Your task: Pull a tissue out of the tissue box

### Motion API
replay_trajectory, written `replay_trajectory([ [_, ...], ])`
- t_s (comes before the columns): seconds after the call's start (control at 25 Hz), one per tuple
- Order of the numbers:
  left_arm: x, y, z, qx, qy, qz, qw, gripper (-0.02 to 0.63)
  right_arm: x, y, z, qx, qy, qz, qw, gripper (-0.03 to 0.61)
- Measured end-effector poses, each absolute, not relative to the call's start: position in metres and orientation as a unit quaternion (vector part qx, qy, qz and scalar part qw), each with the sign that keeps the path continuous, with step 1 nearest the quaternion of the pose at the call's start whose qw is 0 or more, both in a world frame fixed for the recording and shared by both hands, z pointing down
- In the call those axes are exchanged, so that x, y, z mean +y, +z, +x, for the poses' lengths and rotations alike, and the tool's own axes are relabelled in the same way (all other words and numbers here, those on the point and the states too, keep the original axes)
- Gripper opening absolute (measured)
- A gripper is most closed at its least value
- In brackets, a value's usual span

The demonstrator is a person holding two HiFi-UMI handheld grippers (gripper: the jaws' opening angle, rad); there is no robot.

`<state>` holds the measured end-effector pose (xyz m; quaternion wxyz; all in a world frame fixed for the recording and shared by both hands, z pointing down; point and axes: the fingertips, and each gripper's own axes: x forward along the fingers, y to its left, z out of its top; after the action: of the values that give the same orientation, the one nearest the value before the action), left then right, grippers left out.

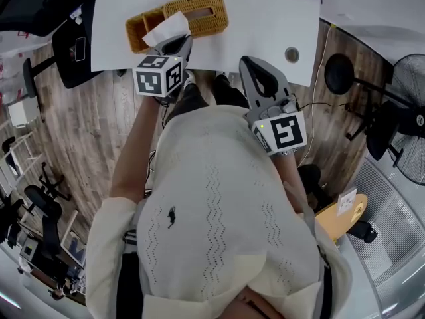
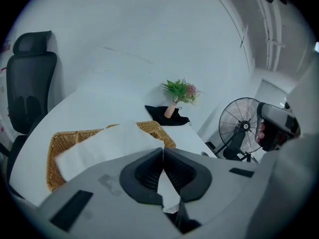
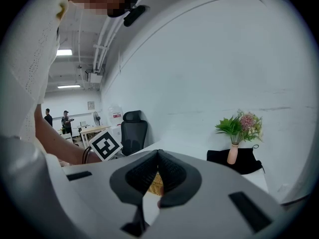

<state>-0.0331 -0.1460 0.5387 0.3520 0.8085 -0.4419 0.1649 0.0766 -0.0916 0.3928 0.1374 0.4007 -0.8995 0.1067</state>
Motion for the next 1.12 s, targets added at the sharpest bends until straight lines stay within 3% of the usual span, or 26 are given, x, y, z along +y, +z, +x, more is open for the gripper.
replay_trajectory([
  [1.12, -0.128, 0.454, -0.052, -0.478, 0.061, 0.814, 0.324, 0.012, -0.103, 0.392, 0.045, -0.925, 0.095, 0.344, 0.134, 0.002],
])
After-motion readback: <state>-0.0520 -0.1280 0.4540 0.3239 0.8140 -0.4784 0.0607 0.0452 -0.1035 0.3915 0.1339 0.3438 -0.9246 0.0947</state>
